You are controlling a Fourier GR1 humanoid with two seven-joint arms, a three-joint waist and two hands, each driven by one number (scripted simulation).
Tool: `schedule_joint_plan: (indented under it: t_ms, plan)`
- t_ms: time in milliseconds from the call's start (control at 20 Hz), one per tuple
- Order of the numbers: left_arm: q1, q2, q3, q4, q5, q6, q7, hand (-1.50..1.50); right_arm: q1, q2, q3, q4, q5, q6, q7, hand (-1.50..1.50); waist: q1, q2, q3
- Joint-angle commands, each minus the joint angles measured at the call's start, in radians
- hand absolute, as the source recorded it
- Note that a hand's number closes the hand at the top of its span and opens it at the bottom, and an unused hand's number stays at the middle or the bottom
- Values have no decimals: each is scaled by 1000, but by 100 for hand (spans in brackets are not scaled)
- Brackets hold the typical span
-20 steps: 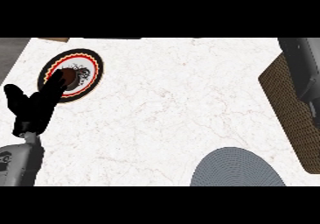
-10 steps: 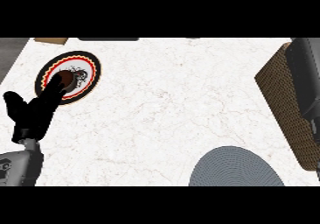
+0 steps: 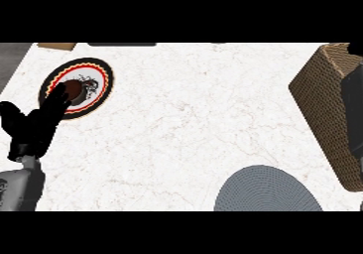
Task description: Pick the eggplant from the placemat and place it in the basket
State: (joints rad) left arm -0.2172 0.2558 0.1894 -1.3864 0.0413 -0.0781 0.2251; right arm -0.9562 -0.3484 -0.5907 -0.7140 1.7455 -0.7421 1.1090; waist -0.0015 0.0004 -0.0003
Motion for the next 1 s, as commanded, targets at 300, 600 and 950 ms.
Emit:
schedule_joint_plan:
  t_ms: [300,600,950]
  plan:
    - [6,19,23,20,11,-24,-29,0,90,5,-24,-128,-102,-142,-19,-150,-4,-1,0]
    - [36,9,10,-29,11,-17,17,0,120,27,-96,-343,-65,-235,36,-150,-16,-14,0]
    - [63,-15,10,-44,-11,30,17,0,298,207,-127,-782,-150,-139,7,-150,-52,-26,-1]
